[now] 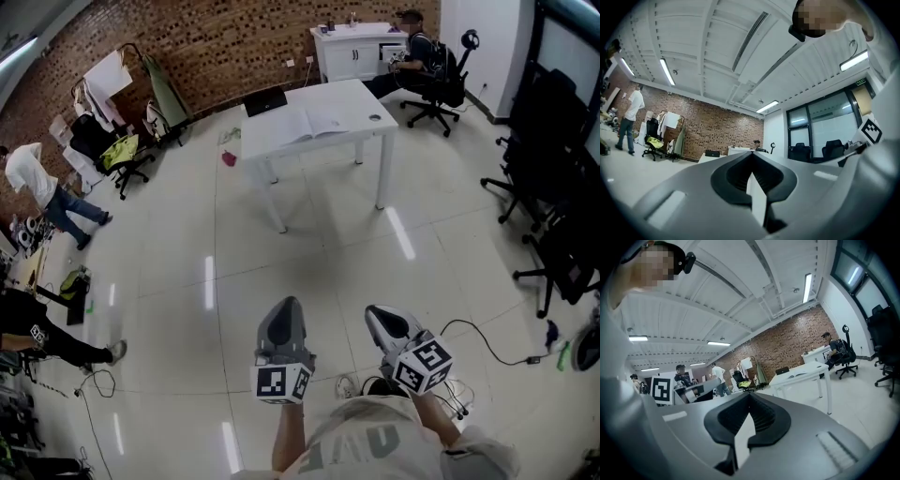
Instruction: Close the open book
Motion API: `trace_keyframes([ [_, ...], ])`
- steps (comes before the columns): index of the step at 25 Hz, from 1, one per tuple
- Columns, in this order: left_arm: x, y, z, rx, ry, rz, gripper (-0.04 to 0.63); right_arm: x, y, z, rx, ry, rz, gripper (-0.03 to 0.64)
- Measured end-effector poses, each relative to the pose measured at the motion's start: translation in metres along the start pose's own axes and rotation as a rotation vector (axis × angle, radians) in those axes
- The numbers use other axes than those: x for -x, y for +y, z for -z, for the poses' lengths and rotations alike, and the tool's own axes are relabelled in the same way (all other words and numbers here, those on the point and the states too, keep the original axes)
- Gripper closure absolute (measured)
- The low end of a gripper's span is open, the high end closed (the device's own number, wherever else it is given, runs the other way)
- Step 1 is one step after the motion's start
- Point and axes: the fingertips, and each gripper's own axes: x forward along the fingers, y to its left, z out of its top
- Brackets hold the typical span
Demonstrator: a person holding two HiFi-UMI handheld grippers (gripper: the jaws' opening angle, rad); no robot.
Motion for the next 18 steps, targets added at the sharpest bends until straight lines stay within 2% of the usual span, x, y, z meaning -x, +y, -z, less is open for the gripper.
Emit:
trace_keyframes([
  [5,-0.017,0.061,-0.008,0.018,-0.002,-0.062,0.581,-0.042,-0.004,0.007,0.001,0.053,0.009,0.612],
  [11,-0.056,0.100,0.010,0.043,0.005,-0.084,0.581,-0.101,-0.036,-0.016,0.017,0.022,-0.016,0.612],
  [14,-0.097,0.116,0.020,0.063,0.012,-0.075,0.581,-0.141,-0.069,-0.019,0.000,0.013,0.007,0.612],
  [18,-0.181,0.127,0.025,0.061,0.005,-0.041,0.581,-0.194,-0.134,-0.041,-0.037,-0.005,0.031,0.612],
])
